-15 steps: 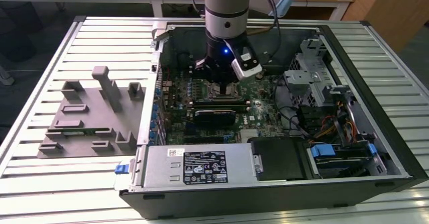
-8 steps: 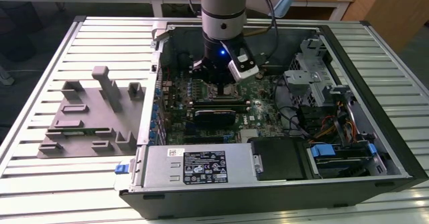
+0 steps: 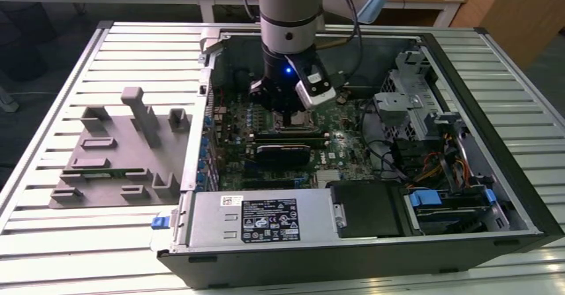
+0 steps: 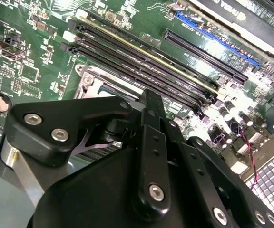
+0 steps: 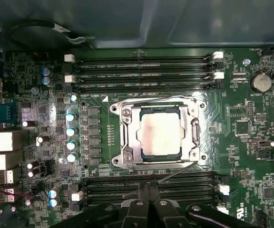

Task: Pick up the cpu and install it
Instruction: 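Install the second cpu locking lever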

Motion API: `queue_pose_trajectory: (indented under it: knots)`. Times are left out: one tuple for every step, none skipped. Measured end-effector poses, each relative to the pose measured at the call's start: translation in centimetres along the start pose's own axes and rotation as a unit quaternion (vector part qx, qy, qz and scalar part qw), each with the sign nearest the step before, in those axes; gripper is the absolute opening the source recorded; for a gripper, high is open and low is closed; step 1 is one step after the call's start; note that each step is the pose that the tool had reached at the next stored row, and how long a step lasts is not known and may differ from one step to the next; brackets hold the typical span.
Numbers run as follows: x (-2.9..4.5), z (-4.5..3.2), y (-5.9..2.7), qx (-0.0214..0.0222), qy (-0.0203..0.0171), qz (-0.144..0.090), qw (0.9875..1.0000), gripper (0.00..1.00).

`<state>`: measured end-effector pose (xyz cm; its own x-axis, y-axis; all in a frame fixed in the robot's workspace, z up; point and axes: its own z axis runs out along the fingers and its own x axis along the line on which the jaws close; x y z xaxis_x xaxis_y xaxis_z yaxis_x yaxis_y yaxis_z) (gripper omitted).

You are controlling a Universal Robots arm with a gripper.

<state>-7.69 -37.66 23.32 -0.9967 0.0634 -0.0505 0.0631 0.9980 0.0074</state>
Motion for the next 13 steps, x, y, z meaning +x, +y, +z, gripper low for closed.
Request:
queue_pose_trajectory:
  knots:
    - [0.05,0.06,-0.03,0.0000,0.0000,0.000,1.0000,0.11]
    - [0.09,0.12,-0.07,0.0000,0.0000,0.000,1.0000,0.11]
    - [0.13,0.19,-0.12,0.0000,0.0000,0.000,1.0000,0.11]
    - [0.17,0.23,-0.17,0.0001,0.0001,0.000,1.0000,0.11]
    - [0.21,0.29,-0.25,0.0002,0.0001,0.000,1.0000,0.11]
    - [0.22,0.35,-0.34,0.0001,0.0001,0.000,1.0000,0.11]
    - [0.24,0.40,-0.44,0.0000,0.0000,0.000,1.0000,0.11]
    - [0.25,0.44,-0.54,0.0000,0.0001,0.000,1.0000,0.11]
    - [0.28,0.47,-0.62,-0.0003,0.0000,0.000,1.0000,0.11]
    - [0.32,0.49,-0.70,-0.0008,0.0001,0.000,1.0000,0.11]
    - [0.35,0.51,-0.78,-0.0014,0.0001,0.000,1.0000,0.11]
    - [0.39,0.53,-0.87,-0.0022,0.0002,0.000,1.0000,0.11]
    - [0.44,0.55,-0.97,-0.0037,0.0002,0.000,1.0000,0.11]
